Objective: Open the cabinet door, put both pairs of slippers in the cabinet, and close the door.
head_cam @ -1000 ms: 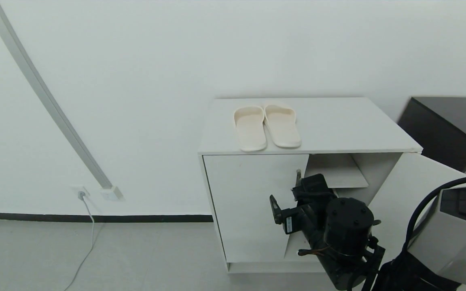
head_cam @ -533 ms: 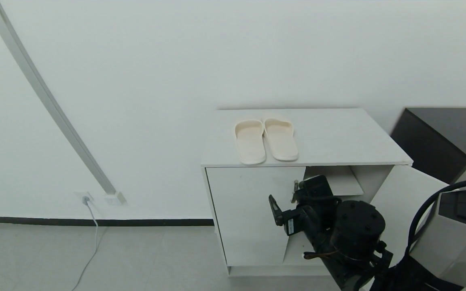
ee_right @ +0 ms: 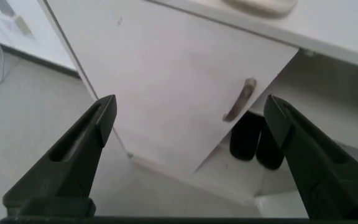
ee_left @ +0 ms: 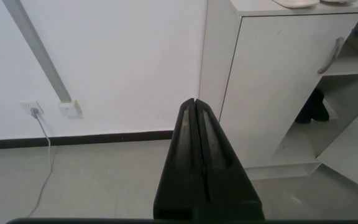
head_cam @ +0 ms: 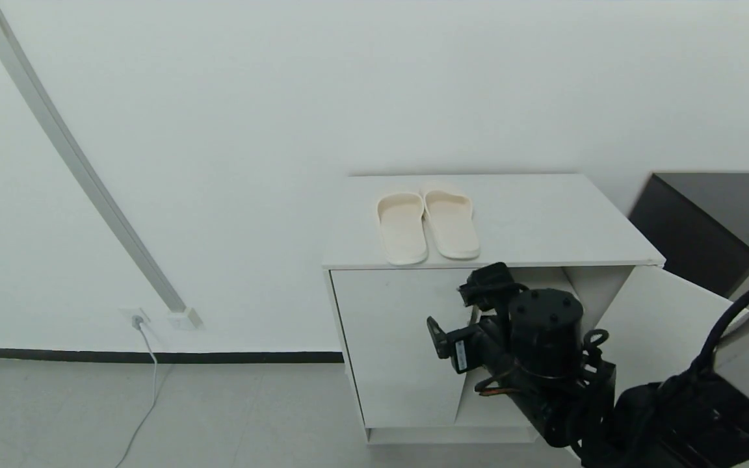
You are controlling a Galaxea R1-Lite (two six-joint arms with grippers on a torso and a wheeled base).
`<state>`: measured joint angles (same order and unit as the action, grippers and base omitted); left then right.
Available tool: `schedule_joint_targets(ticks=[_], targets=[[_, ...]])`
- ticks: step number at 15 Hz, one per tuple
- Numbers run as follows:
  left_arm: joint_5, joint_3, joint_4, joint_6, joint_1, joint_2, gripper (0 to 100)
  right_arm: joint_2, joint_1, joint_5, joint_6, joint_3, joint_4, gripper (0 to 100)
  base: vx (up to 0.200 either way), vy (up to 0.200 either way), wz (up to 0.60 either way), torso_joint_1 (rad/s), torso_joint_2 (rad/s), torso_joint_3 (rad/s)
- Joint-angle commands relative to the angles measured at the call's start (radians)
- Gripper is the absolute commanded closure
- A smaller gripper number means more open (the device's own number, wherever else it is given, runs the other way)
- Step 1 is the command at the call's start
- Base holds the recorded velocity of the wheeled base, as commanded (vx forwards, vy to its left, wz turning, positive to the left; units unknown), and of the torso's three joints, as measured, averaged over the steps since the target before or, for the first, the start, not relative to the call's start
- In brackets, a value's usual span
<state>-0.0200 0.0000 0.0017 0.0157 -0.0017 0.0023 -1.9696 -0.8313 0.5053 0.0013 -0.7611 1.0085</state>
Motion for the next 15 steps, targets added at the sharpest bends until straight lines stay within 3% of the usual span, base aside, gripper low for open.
schedule_joint_targets(ticks=[1, 5, 12, 15], targets=[[0.000, 0.000, 0.000, 0.000, 0.000, 0.001, 100, 0.107, -0.009, 0.002, 0.083, -0.196, -0.228, 0, 0.000, 0.000, 0.00, 0.000, 0.00, 0.000], [0.000, 0.000, 0.000, 0.001, 0.000, 0.001, 100, 0.092, -0.005, 0.010, 0.152, -0.458, -0.515, 0, 0.000, 0.000, 0.00, 0.000, 0.00, 0.000], [-0.001, 0.000, 0.000, -0.002, 0.000, 0.001, 100, 0.001, -0.003, 0.019, 0.144, -0.535, -0.510, 0, 0.000, 0.000, 0.00, 0.000, 0.00, 0.000], [-0.001, 0.000, 0.000, -0.002, 0.000, 0.001, 100, -0.011, 0.004, 0.021, 0.144, -0.535, -0.508, 0, 0.200, 0.000, 0.00, -0.001, 0.00, 0.001]])
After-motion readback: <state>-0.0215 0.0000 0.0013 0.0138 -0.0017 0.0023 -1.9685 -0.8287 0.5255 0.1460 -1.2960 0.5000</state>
